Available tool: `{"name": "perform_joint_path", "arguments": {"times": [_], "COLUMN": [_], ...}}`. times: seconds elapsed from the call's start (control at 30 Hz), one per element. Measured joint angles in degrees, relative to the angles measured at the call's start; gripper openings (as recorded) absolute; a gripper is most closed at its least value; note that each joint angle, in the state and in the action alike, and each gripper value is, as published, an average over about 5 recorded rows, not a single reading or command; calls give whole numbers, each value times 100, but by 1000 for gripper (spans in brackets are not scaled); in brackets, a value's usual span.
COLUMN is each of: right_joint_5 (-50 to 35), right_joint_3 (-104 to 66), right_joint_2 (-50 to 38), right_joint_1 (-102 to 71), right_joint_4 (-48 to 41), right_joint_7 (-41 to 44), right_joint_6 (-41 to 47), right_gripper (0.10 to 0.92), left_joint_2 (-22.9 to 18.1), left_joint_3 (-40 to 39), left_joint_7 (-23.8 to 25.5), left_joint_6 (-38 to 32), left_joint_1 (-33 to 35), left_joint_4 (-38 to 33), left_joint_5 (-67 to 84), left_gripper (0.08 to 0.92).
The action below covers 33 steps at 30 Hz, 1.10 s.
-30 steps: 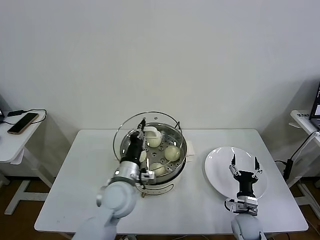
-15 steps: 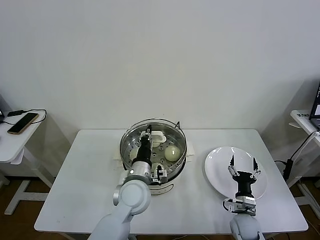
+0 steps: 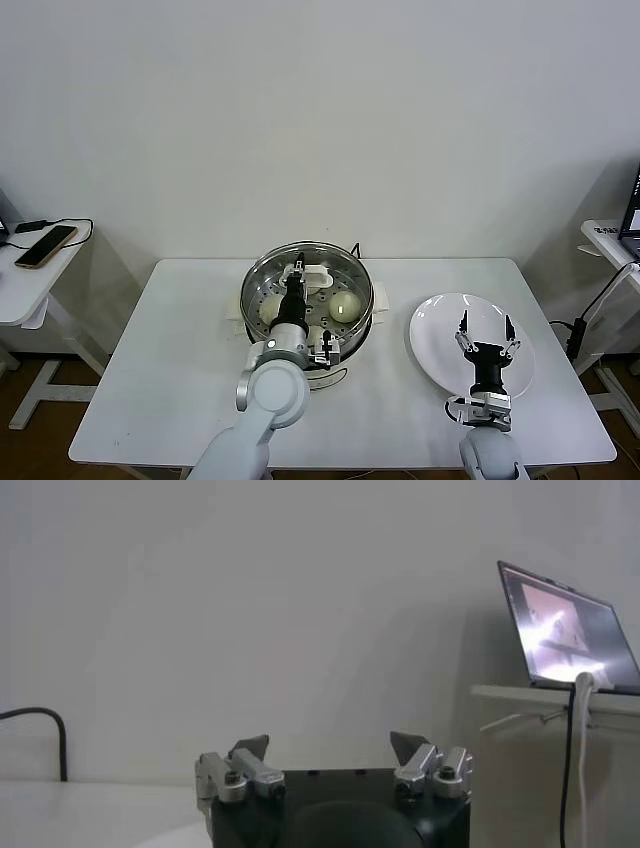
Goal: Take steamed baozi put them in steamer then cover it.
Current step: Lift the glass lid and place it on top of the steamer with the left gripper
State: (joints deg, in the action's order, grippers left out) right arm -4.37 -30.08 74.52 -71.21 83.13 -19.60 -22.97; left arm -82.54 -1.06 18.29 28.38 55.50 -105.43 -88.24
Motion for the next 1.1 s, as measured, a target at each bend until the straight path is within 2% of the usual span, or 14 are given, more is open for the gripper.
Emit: {"name": "perform_joint_path", "arguments": {"times": [1.1], "right_joint_5": [40], "right_joint_3": [8], "right_joint_2": [24], "right_joint_1": [99], "right_joint_4": [-78], "right_joint_7": [-8], "right_joint_6": [-9], "right_gripper": [823], "left_joint_2": [-92], "left_joint_3": [57], "left_joint_7": [164], "left_joint_6": [-138], "left_joint_1": [-32], "left_joint_4": [155], "left_joint_5": [-97], "left_gripper": [193]}}
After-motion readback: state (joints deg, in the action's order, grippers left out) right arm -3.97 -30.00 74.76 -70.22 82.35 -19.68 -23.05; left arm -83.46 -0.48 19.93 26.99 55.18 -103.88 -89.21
